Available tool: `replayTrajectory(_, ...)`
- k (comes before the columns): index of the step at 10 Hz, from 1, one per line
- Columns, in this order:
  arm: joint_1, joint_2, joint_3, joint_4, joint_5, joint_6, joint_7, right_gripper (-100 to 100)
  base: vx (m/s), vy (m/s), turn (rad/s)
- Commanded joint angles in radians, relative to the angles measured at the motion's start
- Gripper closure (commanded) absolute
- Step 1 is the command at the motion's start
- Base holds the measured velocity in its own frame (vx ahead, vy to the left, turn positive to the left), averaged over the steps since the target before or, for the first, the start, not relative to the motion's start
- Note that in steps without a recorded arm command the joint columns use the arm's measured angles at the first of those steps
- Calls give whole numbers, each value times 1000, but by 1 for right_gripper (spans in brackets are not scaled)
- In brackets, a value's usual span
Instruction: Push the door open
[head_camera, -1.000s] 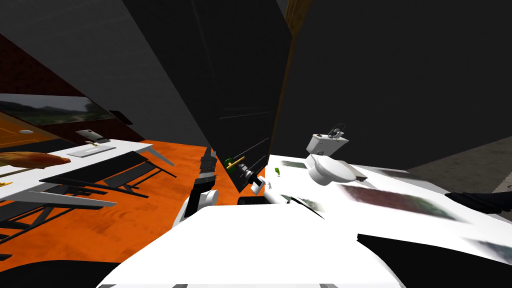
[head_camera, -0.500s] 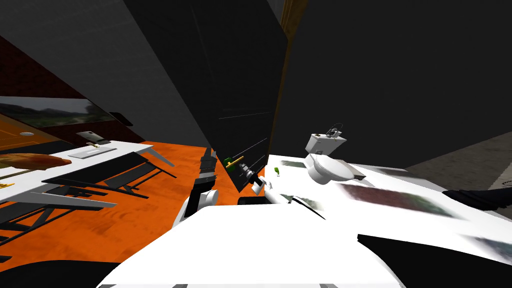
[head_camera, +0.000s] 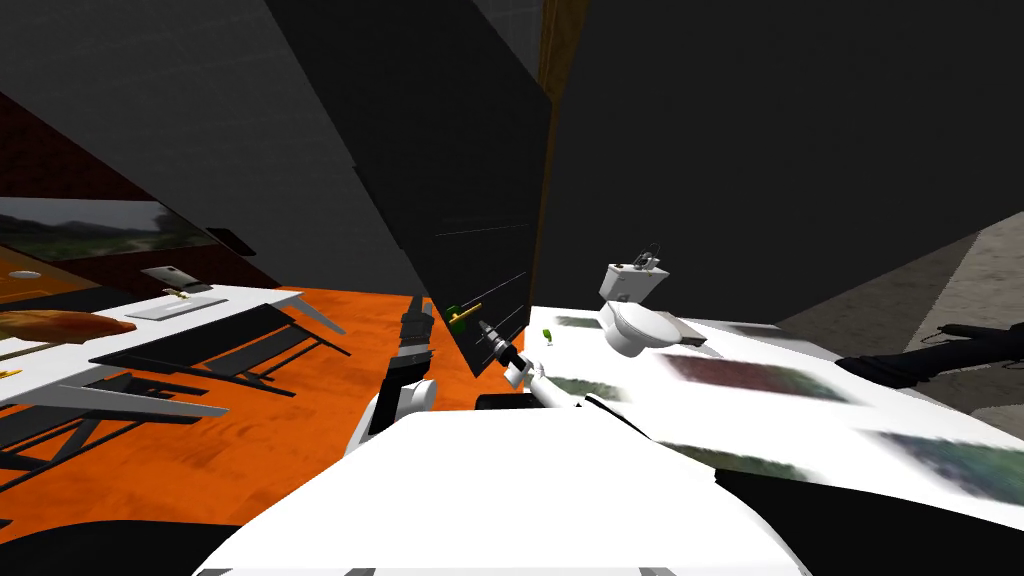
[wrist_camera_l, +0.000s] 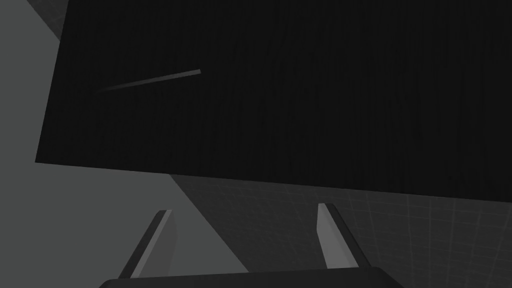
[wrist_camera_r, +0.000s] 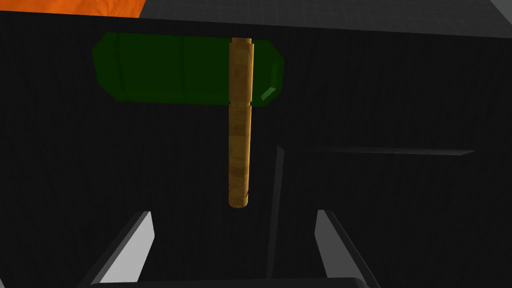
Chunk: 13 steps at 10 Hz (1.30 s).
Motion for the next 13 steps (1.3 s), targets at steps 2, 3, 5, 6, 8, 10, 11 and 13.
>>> replayTrajectory(2,-6,-31,-10,7,1,2,3,-100,111,117,32)
replayTrajectory(3,-8,-32,-12,9,2,2,4,-100,140,176,12)
replayTrajectory(5,-14,-21,-22,15,3,4,7,-100,170,187,28)
replayTrajectory(6,-17,-6,-26,18,4,4,9,-100,217,165,28)
replayTrajectory(8,-20,26,-32,22,4,5,11,-100,129,157,15)
replayTrajectory(10,-17,15,-30,12,4,11,10,100,15,21,-5)
replayTrajectory(11,-17,15,-30,12,4,11,10,100,-14,-19,14)
replayTrajectory(13,-17,15,-30,12,4,11,10,100,-8,-12,3)
